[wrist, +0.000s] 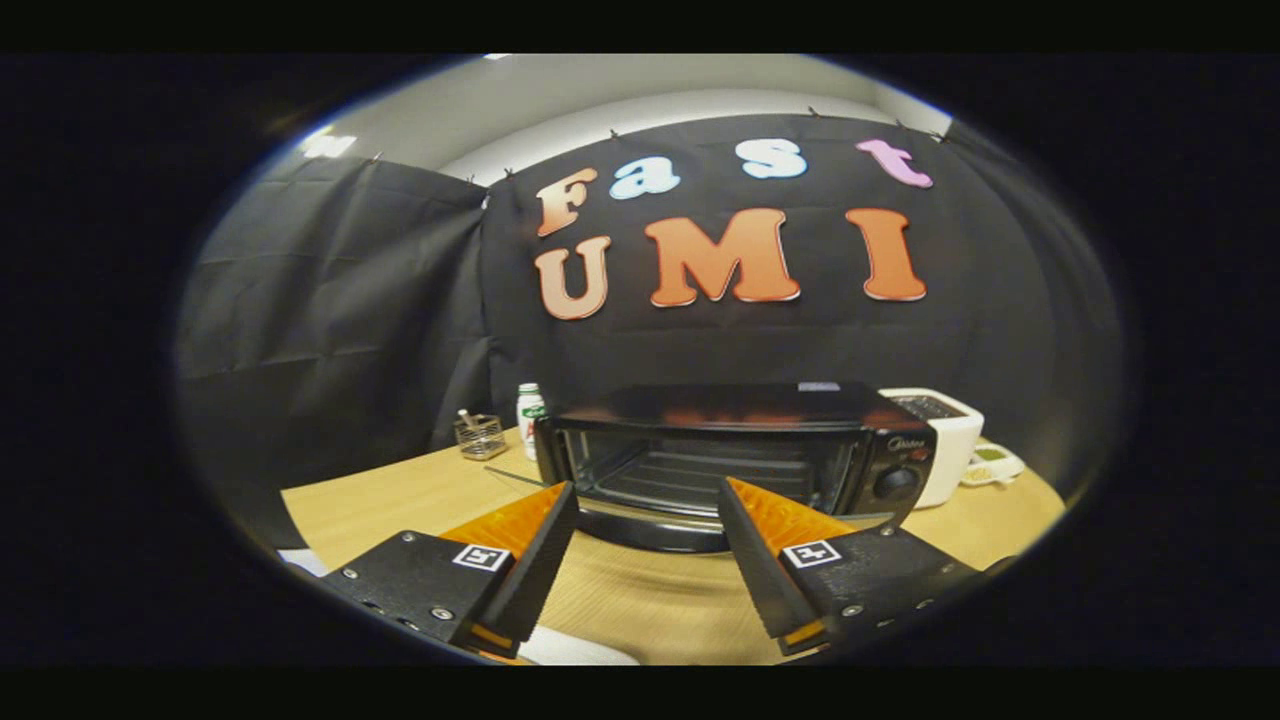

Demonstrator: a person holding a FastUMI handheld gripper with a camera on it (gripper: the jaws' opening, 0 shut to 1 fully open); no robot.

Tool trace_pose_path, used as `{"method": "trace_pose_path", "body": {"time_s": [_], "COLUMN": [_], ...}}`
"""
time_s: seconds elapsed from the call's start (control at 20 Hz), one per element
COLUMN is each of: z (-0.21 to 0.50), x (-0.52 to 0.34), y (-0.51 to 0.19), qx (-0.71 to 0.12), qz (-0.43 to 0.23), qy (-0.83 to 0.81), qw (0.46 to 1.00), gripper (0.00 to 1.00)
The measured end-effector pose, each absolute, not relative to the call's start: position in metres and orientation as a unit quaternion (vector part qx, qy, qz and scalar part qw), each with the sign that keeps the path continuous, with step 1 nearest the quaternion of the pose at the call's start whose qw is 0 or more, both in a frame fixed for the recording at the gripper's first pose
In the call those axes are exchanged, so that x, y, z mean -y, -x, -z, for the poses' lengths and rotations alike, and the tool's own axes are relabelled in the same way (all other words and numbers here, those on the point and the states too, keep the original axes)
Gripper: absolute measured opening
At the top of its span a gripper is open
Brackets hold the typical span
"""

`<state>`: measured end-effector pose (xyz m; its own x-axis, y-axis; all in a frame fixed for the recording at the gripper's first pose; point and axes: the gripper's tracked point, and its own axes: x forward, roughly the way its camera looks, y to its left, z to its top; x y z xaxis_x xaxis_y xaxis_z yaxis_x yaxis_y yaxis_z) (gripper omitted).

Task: Open the toaster oven, put the food inside, and close the toaster oven door.

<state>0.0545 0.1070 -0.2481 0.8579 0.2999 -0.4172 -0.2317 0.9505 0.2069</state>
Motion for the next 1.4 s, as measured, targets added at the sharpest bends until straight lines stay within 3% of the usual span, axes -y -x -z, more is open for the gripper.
{"method": "trace_pose_path", "body": {"time_s": [0.15,0.75,1.2,1.4], "z": [0.283,0.340,0.329,0.311], "x": [-0.108,-0.082,-0.069,-0.087], "y": [-0.031,0.006,0.022,0.048], "qx": [-0.288,-0.332,-0.301,-0.272], "qz": [-0.147,-0.120,-0.100,-0.124], "qy": [-0.077,-0.056,-0.029,0.002], "qw": [0.943,0.934,0.948,0.954], "gripper": [0.84,0.82,0.81,0.87]}}
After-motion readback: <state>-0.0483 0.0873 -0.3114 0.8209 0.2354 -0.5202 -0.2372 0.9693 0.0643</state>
